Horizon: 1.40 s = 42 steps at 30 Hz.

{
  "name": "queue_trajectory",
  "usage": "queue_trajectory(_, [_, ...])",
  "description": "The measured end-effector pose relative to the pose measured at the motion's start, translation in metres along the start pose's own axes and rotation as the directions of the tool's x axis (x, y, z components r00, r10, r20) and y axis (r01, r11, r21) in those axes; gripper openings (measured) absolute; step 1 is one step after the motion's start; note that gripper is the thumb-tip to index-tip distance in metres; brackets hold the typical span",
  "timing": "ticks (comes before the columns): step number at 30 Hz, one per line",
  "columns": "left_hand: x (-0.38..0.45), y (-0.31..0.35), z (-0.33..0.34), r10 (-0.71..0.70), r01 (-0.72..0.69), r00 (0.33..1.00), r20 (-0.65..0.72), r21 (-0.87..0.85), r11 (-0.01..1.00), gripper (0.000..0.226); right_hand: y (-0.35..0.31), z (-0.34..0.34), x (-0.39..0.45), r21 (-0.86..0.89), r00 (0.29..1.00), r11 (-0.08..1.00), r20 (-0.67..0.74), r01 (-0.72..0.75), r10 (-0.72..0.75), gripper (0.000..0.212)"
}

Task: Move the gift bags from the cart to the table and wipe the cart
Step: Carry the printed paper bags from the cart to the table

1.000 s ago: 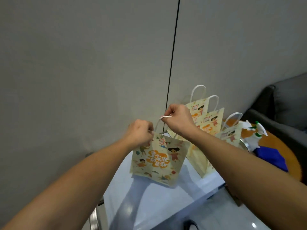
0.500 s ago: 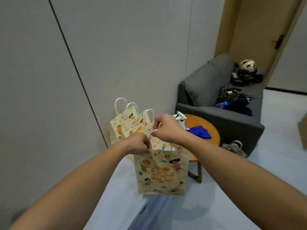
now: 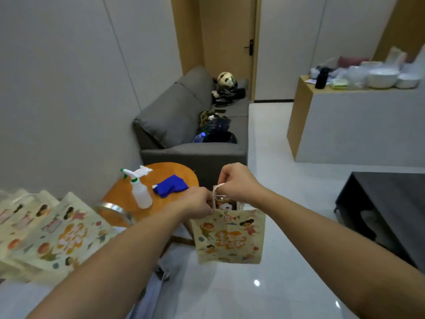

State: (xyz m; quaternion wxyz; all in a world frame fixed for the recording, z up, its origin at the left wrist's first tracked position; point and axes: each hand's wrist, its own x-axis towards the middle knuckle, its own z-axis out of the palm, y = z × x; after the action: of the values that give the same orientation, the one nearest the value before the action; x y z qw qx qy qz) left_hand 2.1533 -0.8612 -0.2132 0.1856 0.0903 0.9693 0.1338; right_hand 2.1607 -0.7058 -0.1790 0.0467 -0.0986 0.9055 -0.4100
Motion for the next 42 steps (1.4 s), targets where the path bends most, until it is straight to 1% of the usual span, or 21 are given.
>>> queue_trajectory(2, [0.034, 0.050, 0.015, 0.071, -0.072, 0.997, 0.013, 0.025, 0.997, 0.004, 0.043, -0.038, -0.004, 0.020, 0.995, 0.996, -0.054, -0.087, 0.088, 0.012])
queue_trajectory(5, [0.076, 0.118, 0.040, 0.210, -0.209, 0.978, -0.007, 0.077, 0.975, 0.013, 0.104, -0.087, -0.013, 0.046, 0.963, 0.977, -0.167, -0.206, 0.211, 0.014])
queue_trajectory(7, [0.105, 0.162, 0.056, 0.311, -0.313, 0.950, 0.029, 0.114, 0.943, 0.013, 0.145, -0.118, -0.023, 0.080, 0.924, 0.955, -0.240, -0.286, 0.297, 0.012])
queue_trajectory(10, [0.148, 0.224, 0.078, 0.454, -0.467, 0.884, 0.112, 0.171, 0.868, 0.010, 0.198, -0.158, -0.039, 0.139, 0.843, 0.908, -0.339, -0.394, 0.418, 0.011])
queue_trajectory(12, [0.180, 0.267, 0.091, 0.541, -0.564, 0.825, 0.163, 0.197, 0.802, 0.011, 0.231, -0.183, -0.048, 0.183, 0.770, 0.871, -0.409, -0.455, 0.489, 0.011])
queue_trajectory(15, [0.222, 0.327, 0.107, 0.649, -0.687, 0.725, 0.229, 0.190, 0.701, 0.010, 0.270, -0.218, -0.061, 0.222, 0.655, 0.813, -0.496, -0.539, 0.570, 0.012])
queue_trajectory(19, [0.263, 0.409, 0.126, 0.781, -0.844, 0.534, 0.322, 0.164, 0.510, 0.012, 0.311, -0.266, -0.084, 0.320, 0.468, 0.688, -0.545, -0.651, 0.696, 0.011])
queue_trajectory(21, [0.275, 0.448, 0.132, 0.816, -0.889, 0.453, 0.358, 0.120, 0.441, 0.013, 0.326, -0.288, -0.097, 0.388, 0.380, 0.637, -0.558, -0.667, 0.738, 0.015])
queue_trajectory(24, [0.291, 0.509, 0.145, 0.856, -0.946, 0.321, 0.406, 0.090, 0.312, 0.013, 0.344, -0.317, -0.116, 0.466, 0.238, 0.588, -0.612, -0.661, 0.754, 0.018])
queue_trajectory(26, [0.294, 0.542, 0.153, 0.862, -0.969, 0.244, 0.444, 0.071, 0.237, 0.015, 0.354, -0.329, -0.130, 0.496, 0.170, 0.558, -0.628, -0.665, 0.760, 0.020])
queue_trajectory(28, [0.294, 0.572, 0.168, 0.861, -0.982, 0.183, 0.474, 0.055, 0.178, 0.016, 0.367, -0.338, -0.145, 0.538, 0.103, 0.530, -0.631, -0.656, 0.769, 0.023])
queue_trajectory(33, [0.289, 0.646, 0.209, 0.846, -0.994, 0.097, 0.524, 0.014, 0.106, 0.020, 0.410, -0.370, -0.187, 0.601, -0.007, 0.495, -0.641, -0.627, 0.768, 0.024])
queue_trajectory(34, [0.287, 0.663, 0.218, 0.841, -0.996, 0.083, 0.534, 0.012, 0.091, 0.019, 0.422, -0.380, -0.196, 0.606, -0.019, 0.486, -0.638, -0.629, 0.770, 0.025])
queue_trajectory(36, [0.286, 0.695, 0.237, 0.832, -0.998, 0.065, 0.551, 0.022, 0.063, 0.015, 0.448, -0.399, -0.214, 0.616, -0.018, 0.477, -0.624, -0.626, 0.782, 0.023])
queue_trajectory(39, [0.283, 0.747, 0.269, 0.817, -0.997, 0.083, 0.571, 0.039, 0.074, 0.012, 0.492, -0.431, -0.247, 0.641, -0.020, 0.458, -0.594, -0.615, 0.804, 0.021])
queue_trajectory(42, [0.274, 0.792, 0.296, 0.788, -0.994, 0.107, 0.607, 0.081, 0.073, 0.011, 0.527, -0.454, -0.277, 0.665, -0.036, 0.435, -0.570, -0.607, 0.821, 0.020])
